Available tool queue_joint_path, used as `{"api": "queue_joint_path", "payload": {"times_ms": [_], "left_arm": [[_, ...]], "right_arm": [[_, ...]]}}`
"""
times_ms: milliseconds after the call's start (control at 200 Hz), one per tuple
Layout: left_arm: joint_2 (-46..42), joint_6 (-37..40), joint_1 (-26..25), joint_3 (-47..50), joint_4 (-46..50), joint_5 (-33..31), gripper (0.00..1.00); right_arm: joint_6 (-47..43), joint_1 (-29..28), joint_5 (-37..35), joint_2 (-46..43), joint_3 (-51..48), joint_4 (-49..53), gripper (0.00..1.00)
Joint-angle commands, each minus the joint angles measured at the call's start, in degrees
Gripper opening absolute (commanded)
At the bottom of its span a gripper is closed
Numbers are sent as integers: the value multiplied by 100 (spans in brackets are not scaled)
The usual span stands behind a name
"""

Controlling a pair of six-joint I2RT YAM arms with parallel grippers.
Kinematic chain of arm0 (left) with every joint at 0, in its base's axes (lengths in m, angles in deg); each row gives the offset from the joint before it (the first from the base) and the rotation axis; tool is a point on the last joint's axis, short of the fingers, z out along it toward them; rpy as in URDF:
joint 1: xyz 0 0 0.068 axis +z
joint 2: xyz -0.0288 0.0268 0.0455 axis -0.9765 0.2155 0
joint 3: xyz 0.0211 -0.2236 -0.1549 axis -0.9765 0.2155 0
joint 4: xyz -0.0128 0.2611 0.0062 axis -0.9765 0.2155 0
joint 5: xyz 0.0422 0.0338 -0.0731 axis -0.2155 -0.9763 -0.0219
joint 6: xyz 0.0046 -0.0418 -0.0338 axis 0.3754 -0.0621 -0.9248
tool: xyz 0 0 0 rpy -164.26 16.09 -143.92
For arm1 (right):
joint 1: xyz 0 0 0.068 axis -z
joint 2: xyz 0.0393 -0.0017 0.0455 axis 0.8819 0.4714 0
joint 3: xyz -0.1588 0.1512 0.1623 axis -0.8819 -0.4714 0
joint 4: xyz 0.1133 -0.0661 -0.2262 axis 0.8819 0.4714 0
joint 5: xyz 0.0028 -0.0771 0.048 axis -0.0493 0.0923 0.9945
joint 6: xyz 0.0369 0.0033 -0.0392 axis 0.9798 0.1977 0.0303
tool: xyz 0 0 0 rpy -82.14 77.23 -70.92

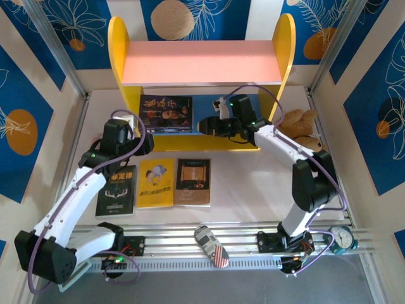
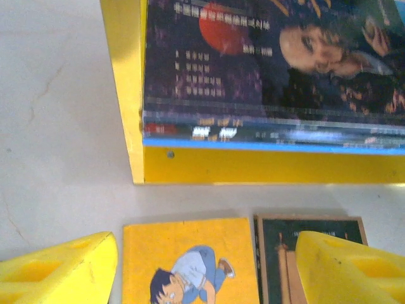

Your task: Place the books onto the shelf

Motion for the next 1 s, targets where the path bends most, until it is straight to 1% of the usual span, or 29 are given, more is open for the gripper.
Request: {"api": "queue_joint_path", "payload": {"times_ms": [0, 110, 180, 240, 395, 555, 630, 700, 830, 995], "left_arm": [[-280, -301, 67, 366, 238, 465, 73], [-488, -627, -10, 813, 195, 697, 71], [-616, -976, -103, 1130, 146, 652, 71], [-757, -1257, -239, 1453, -76, 648, 71], [-812, -1908, -856, 2071, -604, 410, 70], [-316, -2211, -1647, 2154, -794, -5, 70], [-4, -2247, -1940, 2054, -802, -158, 70], [213, -2302, -2080, 2024, -917, -192, 70], [527, -2327, -2204, 1941, -1077, -188, 69], [867, -2360, -2274, 1842, -1226, -106, 69]], "right_arm": [[-260, -31, -207, -605, -408, 319, 55], [-282, -173, -471, -1104, -965, 419, 55], [-235, -275, -621, -1385, -1357, 420, 55], [-101, -348, -716, -1590, -1751, 334, 55], [249, -685, -1067, -1770, -2686, 90, 55], [595, -998, -1392, -1728, -3270, -142, 55], [710, -1148, -1542, -1673, -3392, -243, 55], [779, -1287, -1716, -1542, -3396, -253, 55], [884, -1473, -1973, -1096, -3190, -222, 55], [981, -1691, -2185, -393, -2636, -97, 54]]}}
